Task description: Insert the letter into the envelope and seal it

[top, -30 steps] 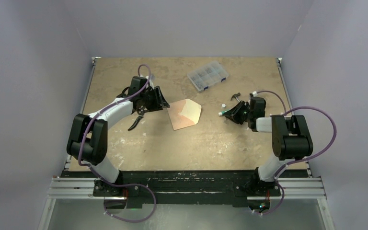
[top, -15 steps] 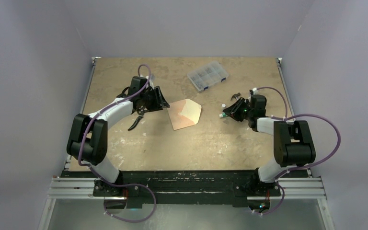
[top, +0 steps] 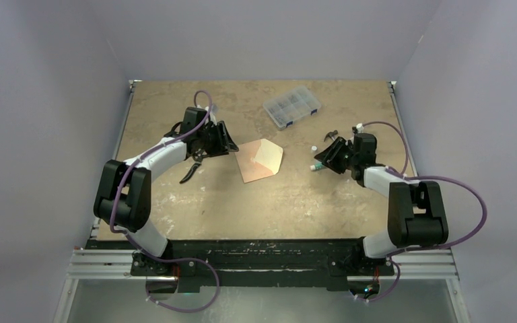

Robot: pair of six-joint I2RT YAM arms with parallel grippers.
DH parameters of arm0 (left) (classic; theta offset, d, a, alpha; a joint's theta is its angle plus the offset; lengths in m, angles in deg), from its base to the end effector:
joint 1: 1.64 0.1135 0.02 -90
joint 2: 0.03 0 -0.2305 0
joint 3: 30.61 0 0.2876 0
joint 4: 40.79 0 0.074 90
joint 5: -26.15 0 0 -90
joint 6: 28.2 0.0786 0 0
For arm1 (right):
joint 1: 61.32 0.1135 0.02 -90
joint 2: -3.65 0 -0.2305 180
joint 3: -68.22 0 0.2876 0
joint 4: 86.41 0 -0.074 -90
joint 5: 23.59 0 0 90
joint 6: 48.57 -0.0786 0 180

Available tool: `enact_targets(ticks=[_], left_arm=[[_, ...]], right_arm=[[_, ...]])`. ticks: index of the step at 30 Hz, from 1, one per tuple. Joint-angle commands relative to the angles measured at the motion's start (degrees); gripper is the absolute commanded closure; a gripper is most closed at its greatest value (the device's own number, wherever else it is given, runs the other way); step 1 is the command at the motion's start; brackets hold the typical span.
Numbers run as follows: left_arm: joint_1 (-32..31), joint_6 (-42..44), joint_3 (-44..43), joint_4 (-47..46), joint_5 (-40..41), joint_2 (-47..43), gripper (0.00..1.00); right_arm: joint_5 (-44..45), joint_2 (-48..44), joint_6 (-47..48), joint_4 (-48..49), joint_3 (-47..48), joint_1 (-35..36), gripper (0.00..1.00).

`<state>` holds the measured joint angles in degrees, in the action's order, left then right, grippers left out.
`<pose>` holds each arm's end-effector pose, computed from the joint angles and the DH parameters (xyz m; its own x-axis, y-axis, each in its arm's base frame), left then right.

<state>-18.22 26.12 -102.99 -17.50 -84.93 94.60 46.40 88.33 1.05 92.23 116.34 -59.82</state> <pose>0.3830 -0.1435 0.1292 -0.8518 -0.3142 -0.4192 0.0134 0.7868 -0.6170 0.3455 0.0360 0.0808 -0.6587 0.5917 -0.4647 0.1737 0.7206 0.6713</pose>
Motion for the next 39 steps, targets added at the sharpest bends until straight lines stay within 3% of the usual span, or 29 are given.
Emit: enact_targets(ticks=[1, 10, 18, 29, 39], left_arm=[[-0.12, 1.24, -0.42, -1.54, -1.11, -0.22, 0.58], [-0.12, 1.36, 0.3, -1.48, -0.67, -0.51, 0.58], [-0.12, 1.78, -0.14, -1.23, -0.46, -0.41, 0.58], [-0.12, 1.96, -0.39, -0.61, -0.08, -0.32, 0.58], [-0.12, 2.18, -0.57, -0.03, 0.03, -0.14, 0.58]], right_arm=[[1.35, 1.95, 0.81, -0.02, -0.85, 0.25, 0.52], [3.72, 1.77, -0.53, -5.22, -1.9, 0.35, 0.52], [2.28, 6.19, -3.09, 3.32, -1.89, 1.27, 0.52], [8.64, 21.09, -5.56, 11.11, 10.31, 4.44, 0.68], [10.54, 31.3, -2.24, 11.0, 20.78, 5.24, 0.7]])
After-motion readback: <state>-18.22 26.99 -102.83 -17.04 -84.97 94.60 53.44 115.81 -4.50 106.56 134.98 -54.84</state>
